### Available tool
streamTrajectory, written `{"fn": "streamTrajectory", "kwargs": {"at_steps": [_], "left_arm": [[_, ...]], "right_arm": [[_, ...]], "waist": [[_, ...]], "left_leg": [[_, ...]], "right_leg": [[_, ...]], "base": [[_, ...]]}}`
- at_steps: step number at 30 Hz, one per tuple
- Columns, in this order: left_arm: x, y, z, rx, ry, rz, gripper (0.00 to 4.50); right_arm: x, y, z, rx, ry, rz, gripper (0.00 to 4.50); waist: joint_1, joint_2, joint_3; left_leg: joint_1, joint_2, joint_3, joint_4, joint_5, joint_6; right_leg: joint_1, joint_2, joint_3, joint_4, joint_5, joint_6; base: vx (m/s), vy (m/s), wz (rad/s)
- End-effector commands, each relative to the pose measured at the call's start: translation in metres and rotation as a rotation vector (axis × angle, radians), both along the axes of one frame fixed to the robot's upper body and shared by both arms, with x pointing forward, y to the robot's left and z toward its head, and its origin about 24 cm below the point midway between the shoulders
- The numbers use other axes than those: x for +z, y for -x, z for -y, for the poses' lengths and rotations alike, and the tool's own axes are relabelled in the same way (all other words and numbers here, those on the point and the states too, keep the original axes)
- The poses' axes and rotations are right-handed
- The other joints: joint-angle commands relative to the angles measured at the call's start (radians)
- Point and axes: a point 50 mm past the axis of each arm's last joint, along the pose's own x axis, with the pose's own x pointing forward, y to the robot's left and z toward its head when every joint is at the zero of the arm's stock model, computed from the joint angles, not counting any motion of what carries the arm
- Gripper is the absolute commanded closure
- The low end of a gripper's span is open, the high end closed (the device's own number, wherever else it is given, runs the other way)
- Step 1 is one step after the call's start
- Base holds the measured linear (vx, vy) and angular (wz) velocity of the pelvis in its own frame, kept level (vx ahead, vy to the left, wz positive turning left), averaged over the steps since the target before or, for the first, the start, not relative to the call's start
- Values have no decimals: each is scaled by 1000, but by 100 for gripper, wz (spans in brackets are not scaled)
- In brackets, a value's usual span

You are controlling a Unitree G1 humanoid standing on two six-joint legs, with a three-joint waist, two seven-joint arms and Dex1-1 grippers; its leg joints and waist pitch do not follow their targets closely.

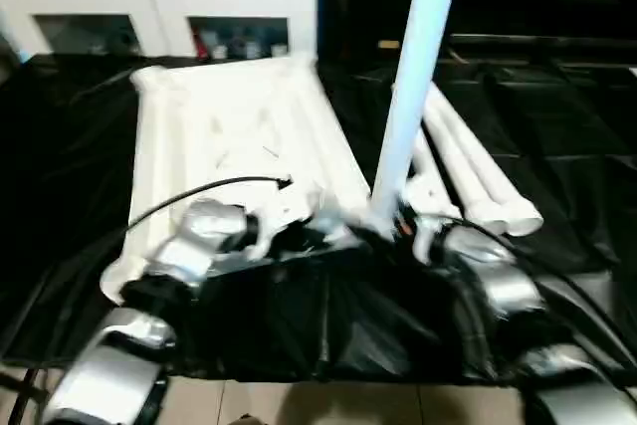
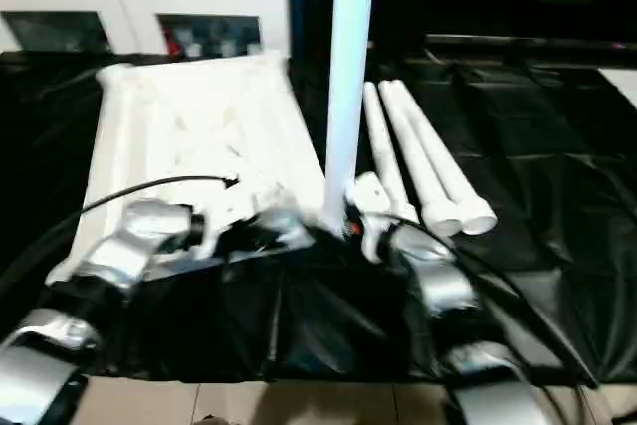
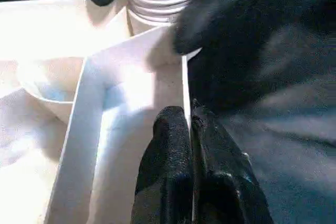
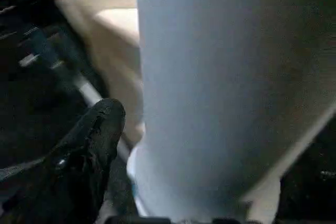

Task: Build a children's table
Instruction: Rotate leg to tighten

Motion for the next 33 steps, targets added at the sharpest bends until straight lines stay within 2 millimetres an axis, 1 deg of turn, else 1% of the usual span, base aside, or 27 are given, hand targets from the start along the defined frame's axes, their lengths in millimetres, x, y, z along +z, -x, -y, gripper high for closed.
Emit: {"fn": "streamTrajectory", "kwargs": {"at_steps": [1,2,3,4,7,8,9,12,13,14,15,17,18,20,22,23,24,25,26,27,28,29,30,31,32,33], "left_arm": [[1,3,-4,-63,-19,-23,450],[1,3,-6,-69,-19,-25,450],[2,3,-8,-72,-21,-27,450],[2,3,-8,-72,-21,-27,450],[4,2,-12,-94,-25,-34,450],[4,2,-12,-94,-25,-34,450],[4,3,-12,-99,-26,-35,450],[4,3,-12,-114,-30,-40,450],[4,3,-12,-117,-30,-41,450],[4,3,-12,-117,-29,-42,450],[4,3,-12,-116,-27,-41,450],[4,2,-11,-113,-21,-39,450],[4,2,-10,-103,-13,-37,450],[4,0,-6,-69,-3,-27,450],[3,-3,-3,-20,-16,-11,450],[3,-6,2,24,-9,0,450],[3,-7,4,42,-3,4,450],[3,-10,11,86,11,10,450],[4,-12,20,118,23,22,450],[4,-13,25,130,29,28,450],[3,-13,35,150,39,32,450],[2,-13,45,168,52,31,450],[0,-12,56,181,64,29,450],[0,-11,59,186,67,29,450],[-2,-10,69,206,74,30,450],[-3,-9,75,212,74,30,450]], "right_arm": [[-5,16,-2,172,19,-73,62],[-4,18,-1,198,23,-80,78],[-4,20,0,218,28,-81,78],[-4,20,0,218,28,-81,96],[-2,23,2,265,24,-105,105],[-2,23,2,265,24,-105,115],[-2,23,2,272,25,-110,133],[-2,25,2,285,26,-119,139],[-2,26,1,287,24,-125,160],[-3,27,1,289,23,-130,160],[-4,28,0,285,16,-137,167],[-6,30,-2,275,1,-146,172],[-6,30,-3,256,-12,-145,174],[-7,28,-6,189,-48,-140,175],[-9,22,-8,92,-58,-128,177],[-11,18,-10,12,-59,-112,177],[-12,16,-11,-23,-59,-105,177],[-15,11,-12,-115,-58,-93,177],[-19,5,-14,-232,-54,-95,178],[-21,3,-15,-292,-51,-99,178],[-23,0,-19,-347,-58,-102,178],[-26,-2,-25,-404,-50,-105,178],[-29,-4,-33,-465,-34,-104,178],[-30,-5,-34,-481,-29,-105,178],[-32,-7,-43,-553,-13,-110,178],[-34,-9,-48,-593,-9,-115,178]], "waist": [[5,-11,-57],[10,-10,-57],[13,-9,-57],[14,-9,-57],[16,-11,-58],[18,-14,-58],[19,-13,-59],[22,-13,-60],[23,-13,-60],[23,-13,-59],[25,-10,-60],[26,-13,-60],[26,-12,-60],[27,-12,-59],[24,-13,-56],[21,-12,-54],[15,-12,-50],[12,-13,-49],[6,-13,-47],[-2,-13,-45],[-9,-13,-46],[-8,-4,-45],[-17,-8,-43],[-17,-8,-43],[-25,-11,-40],[-29,-8,-42]], "left_leg": [[11,92,-38,-64,-153,93],[12,93,-38,-63,-152,93],[15,95,-38,-64,-154,90],[14,95,-38,-64,-150,89],[12,94,-39,-64,-144,83],[11,93,-40,-64,-137,84],[12,94,-39,-63,-130,85],[11,93,-39,-62,-119,85],[12,93,-39,-62,-117,85],[11,93,-39,-62,-119,85],[12,93,-40,-62,-122,82],[12,93,-40,-63,-122,83],[12,94,-40,-63,-123,82],[12,94,-40,-64,-129,76],[13,94,-41,-67,-148,63],[17,94,-42,-69,-165,51],[20,93,-45,-72,-188,33],[23,92,-46,-73,-204,23],[25,90,-48,-73,-219,6],[25,88,-51,-75,-232,-3],[24,89,-52,-76,-241,-5],[24,89,-54,-75,-250,-5],[28,90,-52,-77,-266,-12],[28,90,-52,-77,-266,-12],[34,83,-53,-75,-302,-14],[31,81,-54,-74,-297,-8]], "right_leg": [[47,-125,80,-64,-216,-173],[48,-125,80,-65,-223,-166],[43,-124,82,-65,-233,-161],[44,-124,81,-65,-231,-161],[45,-125,80,-64,-226,-162],[47,-125,80,-62,-227,-161],[45,-126,80,-62,-221,-162],[46,-125,79,-61,-214,-161],[46,-125,79,-61,-213,-159],[45,-126,79,-61,-216,-159],[45,-126,79,-62,-222,-157],[46,-125,79,-62,-217,-154],[45,-125,79,-62,-217,-155],[45,-127,79,-65,-230,-154],[44,-128,78,-70,-270,-147],[41,-127,78,-74,-307,-140],[38,-129,78,-81,-354,-135],[37,-130,78,-86,-385,-130],[38,-135,78,-92,-434,-123],[38,-133,75,-98,-464,-113],[40,-133,75,-100,-467,-107],[39,-134,75,-102,-468,-105],[33,-129,76,-103,-462,-108],[33,-129,76,-103,-462,-108],[31,-132,75,-111,-504,-105],[33,-133,76,-112,-512,-100]], "base": [[0,0,0],[0,0,0],[0,0,0],[0,0,0],[0,0,0],[0,0,0],[0,0,0],[0,0,0],[0,0,0],[0,0,0],[0,0,0],[0,0,0],[0,0,0],[0,0,0],[0,0,0],[0,0,0],[0,0,0],[0,0,0],[0,0,0],[0,0,0],[0,0,0],[0,0,0],[0,0,0],[0,0,0],[0,0,0],[0,0,0]]}}
